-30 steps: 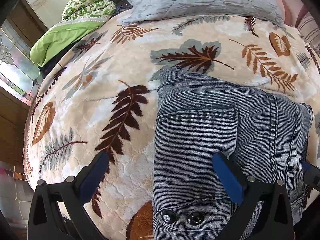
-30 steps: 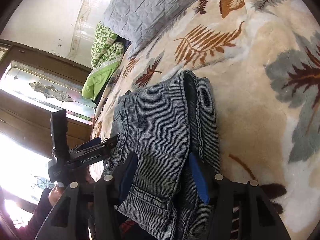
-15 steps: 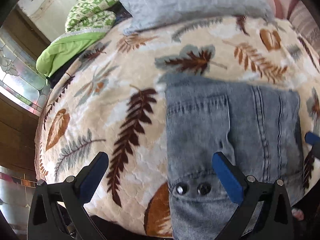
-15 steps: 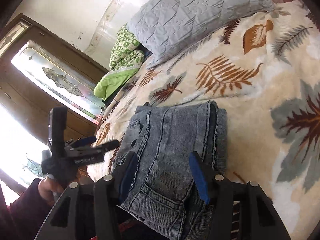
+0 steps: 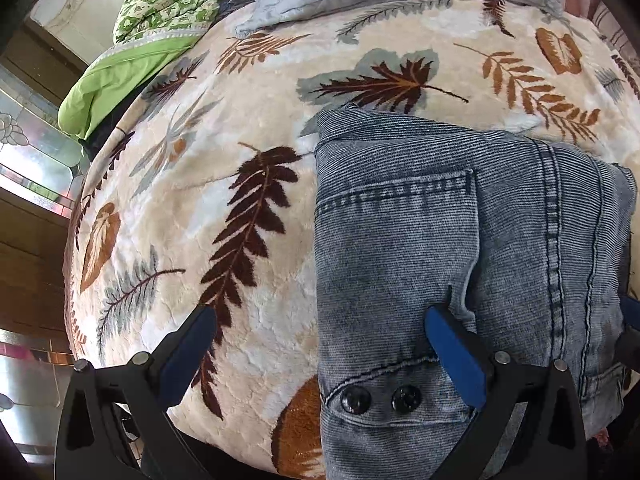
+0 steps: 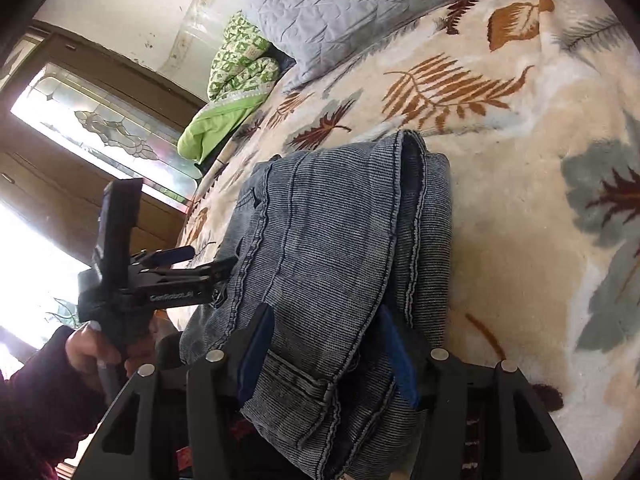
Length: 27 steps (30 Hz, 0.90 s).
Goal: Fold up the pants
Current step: 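Press the folded jeans square with the right tool and release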
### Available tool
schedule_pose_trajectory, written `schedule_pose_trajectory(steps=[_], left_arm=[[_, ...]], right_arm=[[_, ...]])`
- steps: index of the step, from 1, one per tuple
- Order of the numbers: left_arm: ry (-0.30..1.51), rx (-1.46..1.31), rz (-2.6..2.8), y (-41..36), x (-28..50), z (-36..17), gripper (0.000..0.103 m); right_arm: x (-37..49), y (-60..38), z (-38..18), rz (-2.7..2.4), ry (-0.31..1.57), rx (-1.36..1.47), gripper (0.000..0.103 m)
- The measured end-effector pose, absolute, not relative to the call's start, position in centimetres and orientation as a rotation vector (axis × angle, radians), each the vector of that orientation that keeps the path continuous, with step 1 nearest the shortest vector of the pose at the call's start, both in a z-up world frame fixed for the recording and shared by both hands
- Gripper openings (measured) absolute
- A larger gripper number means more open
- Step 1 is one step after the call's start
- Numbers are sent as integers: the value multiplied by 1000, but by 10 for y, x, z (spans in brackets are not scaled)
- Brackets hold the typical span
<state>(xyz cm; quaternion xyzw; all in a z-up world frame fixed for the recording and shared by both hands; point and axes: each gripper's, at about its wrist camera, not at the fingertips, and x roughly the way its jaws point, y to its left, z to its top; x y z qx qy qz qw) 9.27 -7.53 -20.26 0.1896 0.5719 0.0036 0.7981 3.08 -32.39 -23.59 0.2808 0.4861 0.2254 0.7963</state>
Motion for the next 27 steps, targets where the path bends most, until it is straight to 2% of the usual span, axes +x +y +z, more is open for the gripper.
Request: schedule_pose_trajectory(steps=[8,17,27], left_arm=[[1276,225,34,-60,109,-212,103],[1247,287,-20,-66,107,-208,103],[1166,239,-140,-31,42,-178,103]], right_arm=[[39,-332,-242,539,1071,679,63],[34,-321,-238,519,1047,603,64],[11,-296,-224,412,969,402,64]])
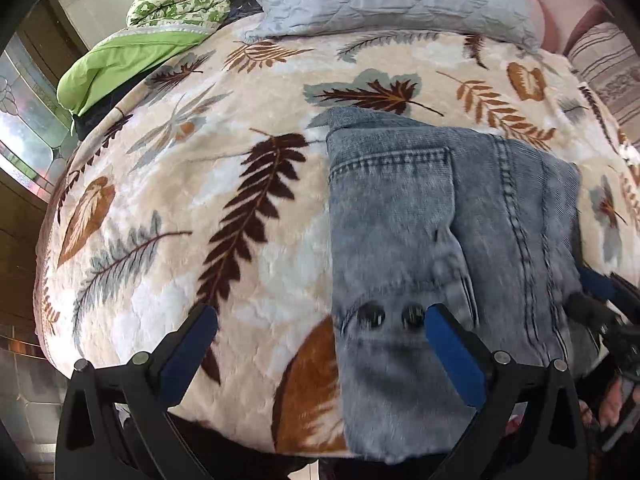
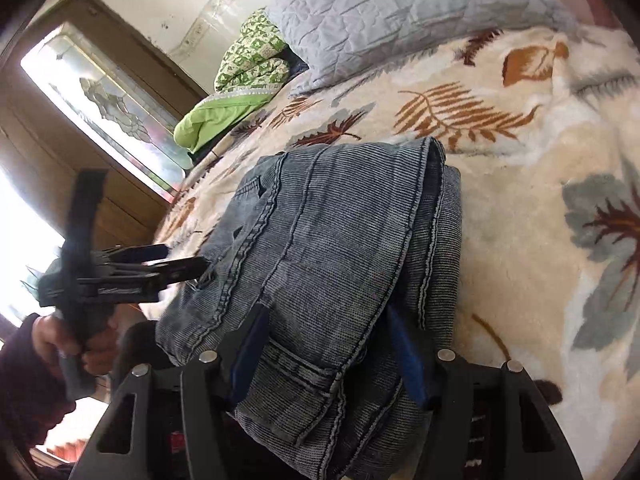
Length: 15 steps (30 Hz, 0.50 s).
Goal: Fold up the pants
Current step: 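Press the folded jeans square with the right tool and release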
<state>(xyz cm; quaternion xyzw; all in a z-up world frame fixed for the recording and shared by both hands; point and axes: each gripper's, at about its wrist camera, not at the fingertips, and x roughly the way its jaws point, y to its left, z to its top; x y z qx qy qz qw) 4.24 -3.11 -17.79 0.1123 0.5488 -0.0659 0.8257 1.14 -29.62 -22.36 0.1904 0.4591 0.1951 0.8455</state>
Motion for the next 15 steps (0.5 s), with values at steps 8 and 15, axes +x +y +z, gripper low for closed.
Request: schedule_pose_trajectory(steps=[8,15], left_arm=[[1155,321,-234,-37,22,-188,103],[1193,289,-247,-38,34,-201,103]], right_arm=[[-10,-282,-202,350,962,335,64],[-25,-296,-204,313,989,388,64]])
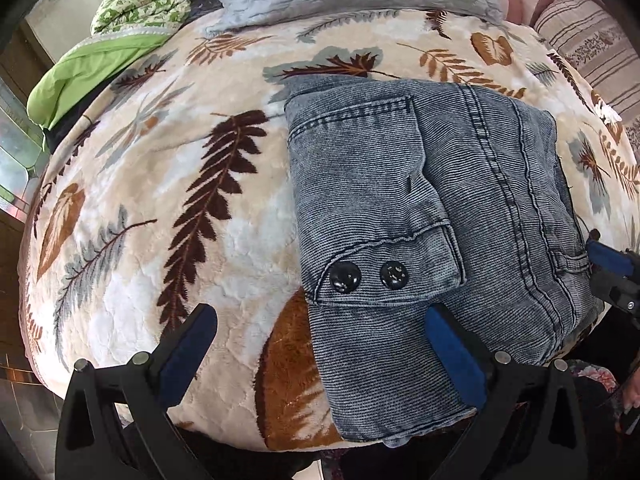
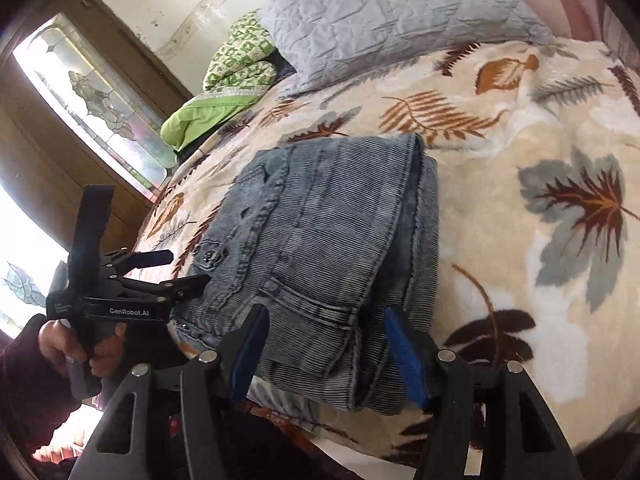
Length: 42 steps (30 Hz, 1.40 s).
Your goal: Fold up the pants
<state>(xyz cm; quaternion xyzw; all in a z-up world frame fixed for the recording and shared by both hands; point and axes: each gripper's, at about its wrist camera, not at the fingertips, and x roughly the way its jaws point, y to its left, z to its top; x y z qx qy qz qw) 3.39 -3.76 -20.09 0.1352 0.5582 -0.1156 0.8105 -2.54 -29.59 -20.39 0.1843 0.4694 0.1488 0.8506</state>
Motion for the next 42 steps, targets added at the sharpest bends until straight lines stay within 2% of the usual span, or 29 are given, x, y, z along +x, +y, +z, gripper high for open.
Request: schedule_pose_trajectory(steps=[16,26,33,42], left_arm=[[1178,358,-225,-50,35,-189,103],[1170,347,-227,-53,45,-186,103],[1210,304,-245,-50,50,-202,103],[1175,320,-245,-57,46,-185,103]], right_arm=[[-15,-294,-220,346,978,368,65],[-27,-294,-197,384,817,380,66],[-12,-287,-218,364,953,359,66],[-10,-286,-224,373,949,356,66]])
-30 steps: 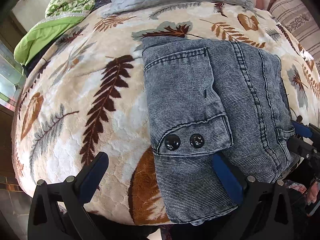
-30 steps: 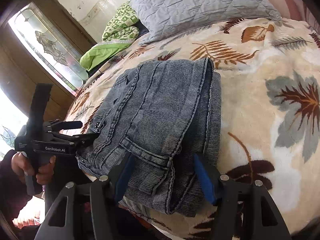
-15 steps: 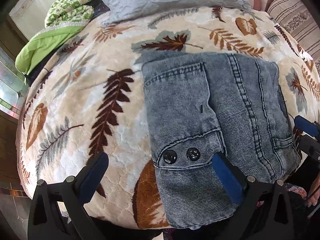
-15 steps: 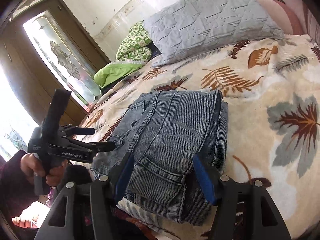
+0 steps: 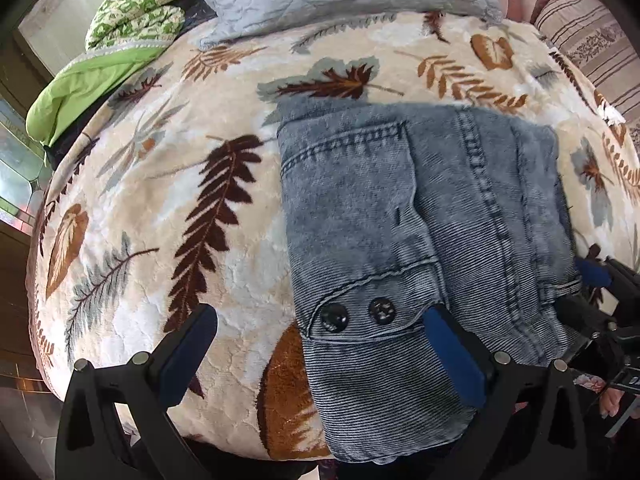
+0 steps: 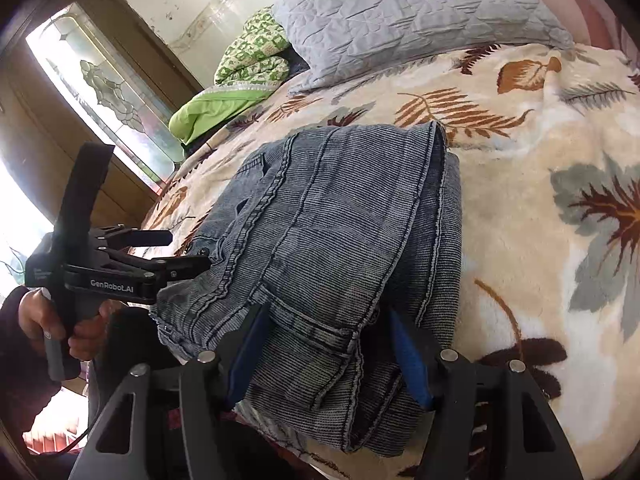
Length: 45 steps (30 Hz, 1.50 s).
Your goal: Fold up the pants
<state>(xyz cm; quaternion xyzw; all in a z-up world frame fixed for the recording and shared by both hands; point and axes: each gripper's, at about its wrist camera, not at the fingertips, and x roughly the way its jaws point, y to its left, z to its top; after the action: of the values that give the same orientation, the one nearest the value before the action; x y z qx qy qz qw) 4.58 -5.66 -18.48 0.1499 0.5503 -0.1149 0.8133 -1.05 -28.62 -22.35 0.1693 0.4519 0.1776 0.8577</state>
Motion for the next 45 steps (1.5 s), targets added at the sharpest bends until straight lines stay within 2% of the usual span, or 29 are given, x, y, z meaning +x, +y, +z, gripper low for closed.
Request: schedule_pose_trajectory(steps=[4,10,28,40,45], left_arm=[[1131,290,-266,-59,47,-169,103],[1227,320,-272,-64,50,-199,103],[1184,290,-270,-70,46,-180,103],[1262,205,-305,-66,58,-203,103],[1199,214,-289,-62,58,-185,103]], right_arm=[[-11,-287,-224,375,949,356,66],[-10,-290,-224,382,951,383,66],[-11,-292,-225,386,957,406,66],[-9,-295,-227,393,959,425,66],[-11,-297,-221,390,934,434,66]])
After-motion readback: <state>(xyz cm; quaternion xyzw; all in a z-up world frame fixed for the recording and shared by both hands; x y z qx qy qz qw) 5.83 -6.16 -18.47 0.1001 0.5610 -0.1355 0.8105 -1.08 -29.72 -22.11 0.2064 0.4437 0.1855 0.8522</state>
